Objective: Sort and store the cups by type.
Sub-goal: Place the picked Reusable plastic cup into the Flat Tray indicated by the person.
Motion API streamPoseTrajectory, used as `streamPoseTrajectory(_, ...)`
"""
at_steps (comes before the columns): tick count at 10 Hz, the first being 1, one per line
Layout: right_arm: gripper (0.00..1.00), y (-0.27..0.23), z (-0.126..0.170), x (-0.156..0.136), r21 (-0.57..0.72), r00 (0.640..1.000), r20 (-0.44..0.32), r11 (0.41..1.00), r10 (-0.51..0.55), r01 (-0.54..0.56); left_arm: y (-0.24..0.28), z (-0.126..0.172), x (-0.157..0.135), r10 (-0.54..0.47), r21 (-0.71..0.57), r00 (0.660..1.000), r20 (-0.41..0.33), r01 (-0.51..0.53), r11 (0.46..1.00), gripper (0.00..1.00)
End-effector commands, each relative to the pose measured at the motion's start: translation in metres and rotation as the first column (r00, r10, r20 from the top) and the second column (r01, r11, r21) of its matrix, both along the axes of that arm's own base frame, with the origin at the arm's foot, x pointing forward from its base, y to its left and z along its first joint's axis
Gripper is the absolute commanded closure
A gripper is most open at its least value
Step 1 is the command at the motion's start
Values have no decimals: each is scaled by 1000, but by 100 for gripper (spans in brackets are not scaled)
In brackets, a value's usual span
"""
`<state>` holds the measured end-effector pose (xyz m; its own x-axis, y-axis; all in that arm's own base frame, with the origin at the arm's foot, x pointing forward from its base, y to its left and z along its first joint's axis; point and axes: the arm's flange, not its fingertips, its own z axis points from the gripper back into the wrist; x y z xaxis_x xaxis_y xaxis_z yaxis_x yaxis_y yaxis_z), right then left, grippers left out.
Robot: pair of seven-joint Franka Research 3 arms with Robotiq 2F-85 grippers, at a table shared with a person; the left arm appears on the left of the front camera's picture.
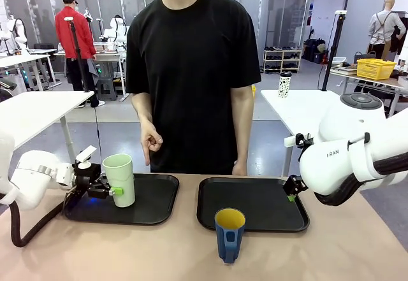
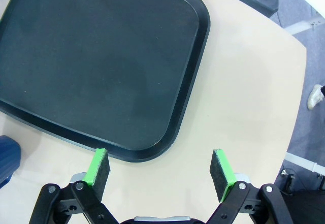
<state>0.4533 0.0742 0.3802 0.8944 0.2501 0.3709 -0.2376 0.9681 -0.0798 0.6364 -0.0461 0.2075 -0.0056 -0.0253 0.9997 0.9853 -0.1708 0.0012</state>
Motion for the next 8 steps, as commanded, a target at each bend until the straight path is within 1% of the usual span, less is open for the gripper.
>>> streamPoseTrajectory(1, 0, 0, 1, 1, -2, 1000, 2, 1000, 3, -3, -1, -7, 7, -53, -14, 998, -21, 53, 999, 16)
streamPoseTrajectory(2, 0, 0, 1, 1, -2, 1000, 2, 1000, 3, -3, -1, -10, 6, -50, 16, 998, -26, 50, 999, 5)
streamPoseTrajectory(3, 0, 0, 1, 1, -2, 1000, 2, 1000, 3, -3, -2, -11, 6, -48, 20, 998, -33, 49, 999, 0)
streamPoseTrajectory(5, 0, 0, 1, 1, -2, 1000, 2, 1000, 3, -3, 0, -11, 4, -55, 24, 998, -34, 56, 998, 0)
streamPoseTrajectory(8, 0, 0, 1, 1, -2, 1000, 2, 1000, 3, -3, 12, -6, 0, -19, 46, 1000, -21, 20, 999, 0)
